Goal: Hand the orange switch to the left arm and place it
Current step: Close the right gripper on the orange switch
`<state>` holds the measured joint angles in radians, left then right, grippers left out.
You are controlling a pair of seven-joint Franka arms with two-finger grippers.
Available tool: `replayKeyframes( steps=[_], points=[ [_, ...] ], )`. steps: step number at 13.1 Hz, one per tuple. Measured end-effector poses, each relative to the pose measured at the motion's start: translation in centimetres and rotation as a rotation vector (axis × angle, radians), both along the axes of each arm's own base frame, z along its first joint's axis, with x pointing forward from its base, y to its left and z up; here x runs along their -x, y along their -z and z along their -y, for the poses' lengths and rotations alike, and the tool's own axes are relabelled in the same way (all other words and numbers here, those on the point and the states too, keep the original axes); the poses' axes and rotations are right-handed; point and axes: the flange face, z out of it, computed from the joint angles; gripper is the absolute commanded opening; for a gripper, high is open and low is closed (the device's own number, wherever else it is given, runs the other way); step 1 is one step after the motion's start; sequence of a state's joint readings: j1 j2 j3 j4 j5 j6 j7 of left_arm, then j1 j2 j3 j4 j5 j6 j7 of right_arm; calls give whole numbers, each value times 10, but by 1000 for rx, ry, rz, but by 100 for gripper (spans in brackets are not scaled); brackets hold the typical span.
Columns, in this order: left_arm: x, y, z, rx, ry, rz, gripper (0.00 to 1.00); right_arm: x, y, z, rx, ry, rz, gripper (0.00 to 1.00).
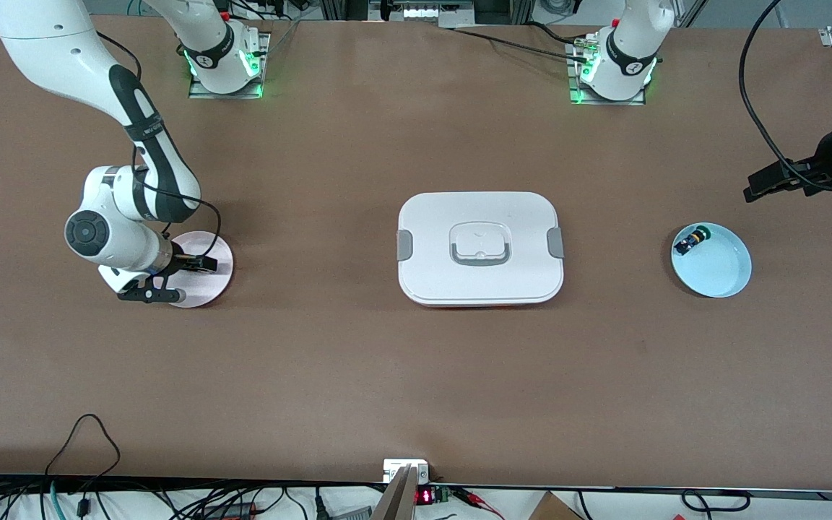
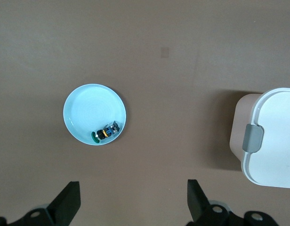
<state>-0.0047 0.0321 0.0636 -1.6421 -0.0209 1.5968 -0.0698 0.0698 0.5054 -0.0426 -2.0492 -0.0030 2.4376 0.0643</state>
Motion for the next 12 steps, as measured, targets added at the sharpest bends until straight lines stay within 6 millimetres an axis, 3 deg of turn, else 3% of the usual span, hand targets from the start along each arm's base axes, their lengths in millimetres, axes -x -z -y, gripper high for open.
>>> replayKeyframes(
  steps=[3, 4, 5, 6, 12],
  points=[
    [0, 0, 0, 0, 0, 0, 100, 10, 10, -1, 0, -2, 1, 99],
    [0, 0, 0, 0, 0, 0, 100, 10, 10, -1, 0, -2, 1, 88],
    [0, 0, 0, 0, 0, 0, 100, 10, 10, -1, 0, -2, 2, 60],
    [0, 0, 0, 0, 0, 0, 100, 10, 10, -1, -1, -5, 2, 43],
    [0, 0, 0, 0, 0, 0, 100, 6, 2, -1, -4, -17, 17, 39]
  ],
)
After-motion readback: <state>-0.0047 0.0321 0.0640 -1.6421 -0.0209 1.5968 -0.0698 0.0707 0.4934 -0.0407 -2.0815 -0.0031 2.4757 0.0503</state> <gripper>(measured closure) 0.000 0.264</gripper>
